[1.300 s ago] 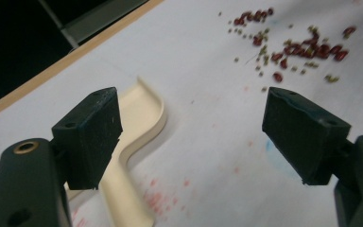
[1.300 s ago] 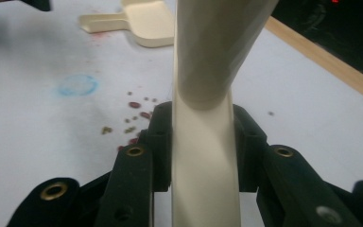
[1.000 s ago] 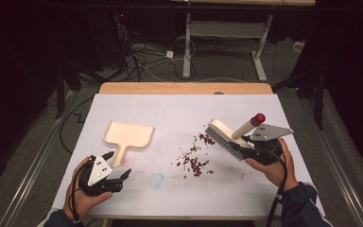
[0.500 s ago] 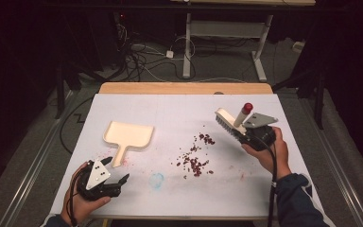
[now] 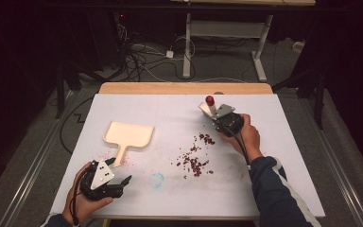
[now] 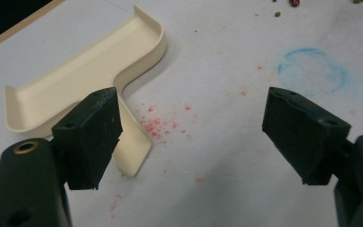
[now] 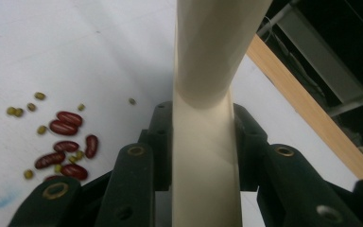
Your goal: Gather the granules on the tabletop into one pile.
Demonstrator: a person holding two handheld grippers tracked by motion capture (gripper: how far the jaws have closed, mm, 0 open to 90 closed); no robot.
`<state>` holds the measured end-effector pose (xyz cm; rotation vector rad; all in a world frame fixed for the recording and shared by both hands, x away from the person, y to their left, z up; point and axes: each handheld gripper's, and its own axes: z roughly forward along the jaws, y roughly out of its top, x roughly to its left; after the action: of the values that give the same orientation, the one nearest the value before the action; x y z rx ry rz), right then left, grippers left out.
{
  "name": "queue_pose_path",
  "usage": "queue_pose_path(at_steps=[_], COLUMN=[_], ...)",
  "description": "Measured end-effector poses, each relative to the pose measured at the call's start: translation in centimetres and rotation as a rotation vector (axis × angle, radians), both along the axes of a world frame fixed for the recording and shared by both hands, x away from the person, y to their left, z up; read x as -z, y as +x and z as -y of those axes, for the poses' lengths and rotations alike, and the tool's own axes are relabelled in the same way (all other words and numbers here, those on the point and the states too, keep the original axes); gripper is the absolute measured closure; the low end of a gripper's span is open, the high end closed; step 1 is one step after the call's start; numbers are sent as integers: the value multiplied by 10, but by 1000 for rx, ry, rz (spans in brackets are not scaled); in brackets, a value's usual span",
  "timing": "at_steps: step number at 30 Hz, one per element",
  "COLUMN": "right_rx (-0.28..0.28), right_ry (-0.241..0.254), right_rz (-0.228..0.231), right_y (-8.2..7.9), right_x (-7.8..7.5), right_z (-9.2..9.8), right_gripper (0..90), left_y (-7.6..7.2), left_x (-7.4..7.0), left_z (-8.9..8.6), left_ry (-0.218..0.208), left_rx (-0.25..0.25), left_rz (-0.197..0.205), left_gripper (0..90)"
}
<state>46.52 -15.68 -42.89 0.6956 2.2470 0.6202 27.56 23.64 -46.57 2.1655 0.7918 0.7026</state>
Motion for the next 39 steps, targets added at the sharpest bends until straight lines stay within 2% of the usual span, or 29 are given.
queue_pose_path(at_steps=[1, 3, 6, 7, 11, 12, 13, 20, 25, 28, 33, 36, 37, 39], right_rx=[-38, -56, -142, -142, -230, -275, -275, -396, -448, -497, -516, -491, -475, -462], right_ry=[-10, -15, 5, 5, 20, 30, 30, 63, 65, 60, 49, 86, 106, 115], right_rz=[-10, -8, -8, -8, -11, -15, -15, -25, -37, -42, -45, -27, -5, 5], right_y=[-3, -6, -19, -19, -35, -44, -44, -79, -94, -103, -112, -110, -109, -109], right_x=[4, 6, 9, 9, 11, 13, 13, 15, 15, 13, 11, 7, 3, 1], right_z=[-9, -12, -22, -22, -27, -29, -29, -26, -21, -17, -9, -4, -2, 0], right_gripper=[679, 679, 679, 679, 678, 678, 678, 677, 677, 677, 677, 678, 679, 679], left_y=[0, -1, -1, -1, -2, -2, -2, -3, -3, -3, -4, -4, -4, -4], left_x=[0, 0, 1, 1, 1, 1, 1, 1, 1, 2, 1, 1, 1, 1], left_z=[1, 2, 3, 4, 5, 5, 6, 8, 10, 11, 11, 11, 12, 12], left_ry=[3, 7, 14, 12, 15, 17, 20, 30, 35, 39, 44, 44, 44, 48], left_rx=[4, 13, 18, 19, 25, 24, 25, 30, 32, 34, 37, 40, 41, 43], left_rz=[1, 0, -15, -17, -18, -18, -18, -23, -26, -26, -25, -25, -24, -22], left_gripper=[199, 199, 199, 199, 199, 199, 199, 199, 199, 199, 199, 199, 199, 199])
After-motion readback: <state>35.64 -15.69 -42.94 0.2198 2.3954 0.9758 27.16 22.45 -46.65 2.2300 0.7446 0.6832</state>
